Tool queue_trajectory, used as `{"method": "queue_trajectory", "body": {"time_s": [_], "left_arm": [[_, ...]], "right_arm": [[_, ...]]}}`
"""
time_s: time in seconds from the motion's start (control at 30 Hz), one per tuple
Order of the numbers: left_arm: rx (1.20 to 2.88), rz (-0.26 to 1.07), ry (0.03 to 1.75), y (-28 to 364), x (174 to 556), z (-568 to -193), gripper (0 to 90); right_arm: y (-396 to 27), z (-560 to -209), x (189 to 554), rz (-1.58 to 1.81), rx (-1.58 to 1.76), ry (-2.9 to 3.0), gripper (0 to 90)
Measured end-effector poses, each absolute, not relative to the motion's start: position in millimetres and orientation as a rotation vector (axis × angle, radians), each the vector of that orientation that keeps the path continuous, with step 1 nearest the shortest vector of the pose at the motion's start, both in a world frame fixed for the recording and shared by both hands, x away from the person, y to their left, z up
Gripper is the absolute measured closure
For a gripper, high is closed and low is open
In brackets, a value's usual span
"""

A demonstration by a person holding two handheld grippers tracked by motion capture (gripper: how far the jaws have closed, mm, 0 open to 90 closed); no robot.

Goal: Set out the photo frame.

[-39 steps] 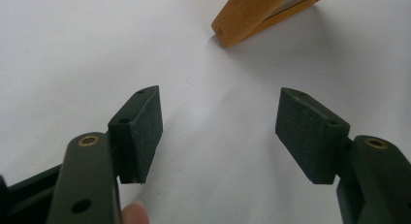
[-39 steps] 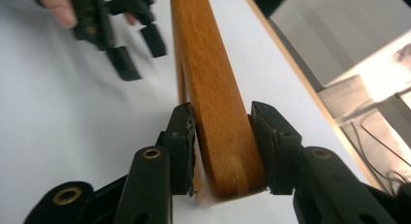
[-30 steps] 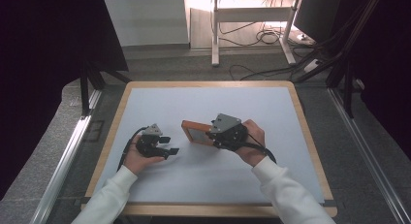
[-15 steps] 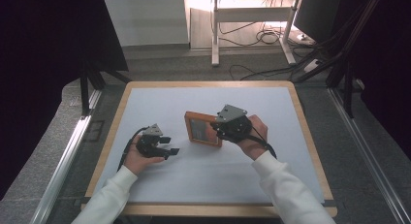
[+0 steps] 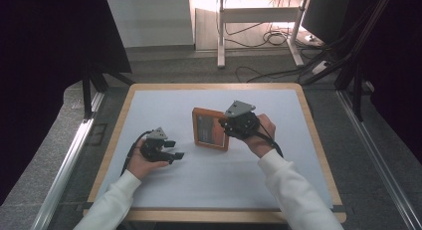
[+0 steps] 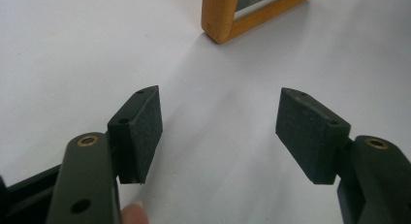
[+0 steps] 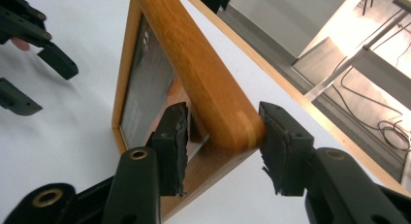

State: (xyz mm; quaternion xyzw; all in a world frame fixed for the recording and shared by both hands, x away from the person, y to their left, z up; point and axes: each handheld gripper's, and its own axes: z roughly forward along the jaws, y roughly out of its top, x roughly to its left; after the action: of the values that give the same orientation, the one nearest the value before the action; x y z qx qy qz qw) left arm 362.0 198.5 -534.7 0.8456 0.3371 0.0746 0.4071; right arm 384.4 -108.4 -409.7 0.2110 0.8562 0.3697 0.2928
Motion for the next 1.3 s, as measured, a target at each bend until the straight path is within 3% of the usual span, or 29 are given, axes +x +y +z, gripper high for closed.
{"method": "queue_trajectory", "body": {"time_s": [0.67, 1.03, 1.3], "left_arm": [[2.139, 0.179, 0.847, 197, 362, -536, 33.1], [2.147, 0.183, 0.837, 196, 362, -537, 32.8], [2.143, 0.191, 0.843, 196, 361, -535, 32.8]], "right_arm": [[-116, -419, 412, 1.032, 0.673, 2.272, 50.2], [-119, -426, 426, 1.046, 0.734, 2.268, 44.3], [-122, -421, 419, 1.081, 0.755, 2.238, 35.2]]}}
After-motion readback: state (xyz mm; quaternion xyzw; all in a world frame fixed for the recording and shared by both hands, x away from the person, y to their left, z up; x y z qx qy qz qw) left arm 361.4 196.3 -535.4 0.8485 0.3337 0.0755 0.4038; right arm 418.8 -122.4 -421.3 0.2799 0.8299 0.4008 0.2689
